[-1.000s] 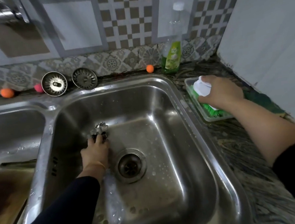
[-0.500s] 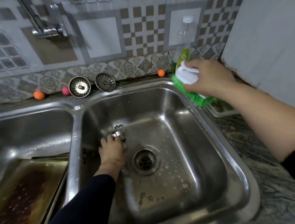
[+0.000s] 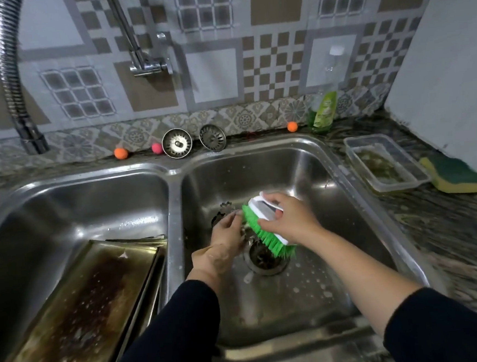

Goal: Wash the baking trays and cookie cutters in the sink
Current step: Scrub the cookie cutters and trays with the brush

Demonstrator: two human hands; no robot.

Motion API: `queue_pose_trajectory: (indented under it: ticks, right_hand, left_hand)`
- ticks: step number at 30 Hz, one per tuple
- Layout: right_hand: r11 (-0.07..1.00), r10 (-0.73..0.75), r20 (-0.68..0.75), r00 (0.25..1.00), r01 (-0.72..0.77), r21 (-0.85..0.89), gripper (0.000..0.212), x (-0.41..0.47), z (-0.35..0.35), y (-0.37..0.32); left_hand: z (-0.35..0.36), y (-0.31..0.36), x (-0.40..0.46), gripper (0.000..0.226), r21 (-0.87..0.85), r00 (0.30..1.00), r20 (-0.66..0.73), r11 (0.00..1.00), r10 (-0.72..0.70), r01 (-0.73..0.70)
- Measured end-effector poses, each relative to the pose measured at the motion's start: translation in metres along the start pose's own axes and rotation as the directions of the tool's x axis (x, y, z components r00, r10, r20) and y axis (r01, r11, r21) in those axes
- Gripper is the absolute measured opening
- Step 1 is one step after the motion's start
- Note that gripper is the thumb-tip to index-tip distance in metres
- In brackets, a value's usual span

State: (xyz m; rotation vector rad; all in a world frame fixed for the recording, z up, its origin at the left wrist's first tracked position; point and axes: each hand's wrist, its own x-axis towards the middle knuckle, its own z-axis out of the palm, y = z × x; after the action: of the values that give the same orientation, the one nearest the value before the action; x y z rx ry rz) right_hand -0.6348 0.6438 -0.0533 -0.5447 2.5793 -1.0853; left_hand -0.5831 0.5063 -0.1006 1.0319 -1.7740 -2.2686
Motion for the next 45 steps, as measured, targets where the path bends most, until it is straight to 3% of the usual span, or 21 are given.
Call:
queue_pose_trajectory:
  ticks: [4, 9, 13, 17, 19, 22, 26, 28, 31, 36, 39, 41, 43, 44, 45]
  right_hand:
    - [0.994, -0.004, -0.085, 0.996, 0.013, 0.109, 0.068, -0.005, 0.000, -0.006]
    - [0.998, -0.068, -0.073, 0.995, 0.067, -0.018, 0.071, -0.019, 0.003, -0.008]
    - [0.997, -0.042, -0.245, 0.969, 0.025, -0.072, 0.067, -0.007, -0.016, -0.026]
    - [0.984, -0.107, -0.109, 0.988, 0.090, -0.152, 0.070, -0.016, -0.018, -0.031]
    - [0.965, -0.129, -0.093, 0.987, 0.104, -0.239, 0.070, -0.021, -0.017, -0.031]
    - [0.932, -0.138, -0.177, 0.974, 0.067, -0.357, 0.068, -0.017, -0.024, -0.040]
    - [0.874, -0.189, -0.057, 0.980, 0.141, -0.464, 0.072, -0.024, -0.020, -0.048]
    - [0.863, -0.201, -0.071, 0.977, 0.142, -0.485, 0.071, -0.025, -0.022, -0.051]
    - [0.873, -0.181, -0.153, 0.971, 0.087, -0.480, 0.068, -0.017, -0.029, -0.055]
    - [0.859, -0.208, -0.022, 0.978, 0.172, -0.482, 0.071, -0.025, -0.026, -0.057]
    - [0.881, -0.192, -0.160, 0.968, 0.099, -0.463, 0.069, -0.022, -0.030, -0.060]
    - [0.938, -0.173, -0.266, 0.948, 0.076, -0.337, 0.068, -0.026, -0.026, -0.062]
    - [0.971, -0.181, -0.284, 0.941, 0.125, -0.203, 0.068, -0.035, -0.016, -0.065]
    - [0.974, -0.190, -0.269, 0.944, 0.146, -0.175, 0.068, -0.037, -0.011, -0.067]
    - [0.976, -0.184, -0.263, 0.947, 0.145, -0.161, 0.068, -0.036, -0.008, -0.068]
  left_hand:
    - [0.001, 0.014, -0.015, 0.023, -0.177, 0.991, 0.132, 0.983, -0.019, 0.042]
    - [0.003, 0.027, -0.008, 0.024, -0.142, 0.997, -0.014, 0.987, 0.069, -0.071]
    - [0.018, 0.031, -0.027, 0.023, -0.152, 0.979, 0.187, 0.987, 0.086, -0.058]
    - [0.005, 0.048, -0.021, 0.028, -0.308, 0.991, 0.108, 0.951, 0.077, -0.041]
    - [0.001, 0.048, -0.020, 0.029, -0.257, 0.989, 0.129, 0.966, 0.072, -0.037]
    - [0.008, 0.048, -0.030, 0.031, -0.184, 0.971, 0.218, 0.981, 0.101, -0.061]
    - [0.000, 0.059, -0.024, 0.023, -0.174, 0.988, 0.127, 0.982, 0.092, -0.069]
    - [0.000, 0.061, -0.026, 0.024, -0.163, 0.981, 0.177, 0.986, 0.073, -0.044]
    - [0.008, 0.059, -0.032, 0.022, -0.179, 0.965, 0.241, 0.982, 0.101, -0.058]
    - [-0.008, 0.062, -0.029, 0.024, -0.201, 0.985, 0.166, 0.979, 0.047, -0.013]
    - [-0.003, 0.062, -0.029, 0.017, -0.344, 0.996, 0.093, 0.938, -0.010, 0.042]
    - [-0.001, 0.067, -0.027, 0.025, -0.437, 0.999, -0.017, 0.899, -0.039, 0.028]
    - [-0.006, 0.069, -0.024, 0.047, -0.626, 0.992, -0.076, 0.780, -0.100, 0.031]
    - [-0.007, 0.070, -0.024, 0.058, -0.704, 0.991, -0.019, 0.706, -0.129, 0.078]
    - [-0.006, 0.069, -0.028, 0.065, -0.646, 0.993, 0.035, 0.756, -0.110, 0.107]
